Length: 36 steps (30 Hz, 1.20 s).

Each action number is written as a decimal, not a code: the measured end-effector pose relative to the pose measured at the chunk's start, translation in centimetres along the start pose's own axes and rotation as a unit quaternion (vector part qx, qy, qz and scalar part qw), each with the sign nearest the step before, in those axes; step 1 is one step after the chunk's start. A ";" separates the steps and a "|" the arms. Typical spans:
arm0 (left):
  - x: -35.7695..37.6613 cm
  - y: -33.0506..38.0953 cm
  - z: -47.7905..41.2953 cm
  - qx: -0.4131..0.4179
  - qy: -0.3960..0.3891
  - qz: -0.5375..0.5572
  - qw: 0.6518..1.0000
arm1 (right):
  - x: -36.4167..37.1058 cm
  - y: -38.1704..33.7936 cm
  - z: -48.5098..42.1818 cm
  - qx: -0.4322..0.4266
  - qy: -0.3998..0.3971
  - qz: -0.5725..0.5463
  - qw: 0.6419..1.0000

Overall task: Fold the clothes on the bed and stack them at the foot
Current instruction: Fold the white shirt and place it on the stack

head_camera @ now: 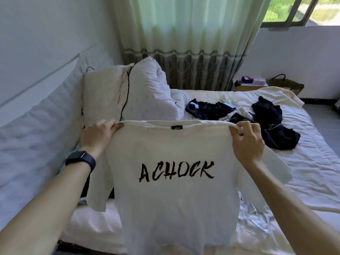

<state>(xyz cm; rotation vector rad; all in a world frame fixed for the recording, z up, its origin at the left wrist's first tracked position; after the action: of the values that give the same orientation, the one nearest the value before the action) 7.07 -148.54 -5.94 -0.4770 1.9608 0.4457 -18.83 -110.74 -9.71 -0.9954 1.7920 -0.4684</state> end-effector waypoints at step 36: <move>52.8 6.4 10.2 0.115 -0.277 0.138 0.944 | 37.1 26.2 16.2 0.034 -0.418 0.284 0.862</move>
<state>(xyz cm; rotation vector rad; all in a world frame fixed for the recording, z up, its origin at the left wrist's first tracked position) -9.40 -144.95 -57.44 0.0787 1.5014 0.4584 -21.59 -123.02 -56.23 -0.4451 1.1564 0.2593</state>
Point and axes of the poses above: each hand's wrist, its own z-axis away from the middle knuckle, its own x-axis out of the palm, y = z × x, the point moved 2 cm from there along -z, towards the middle knuckle, and after that the axes turned 6 degrees about x, right-handed, at the moved point
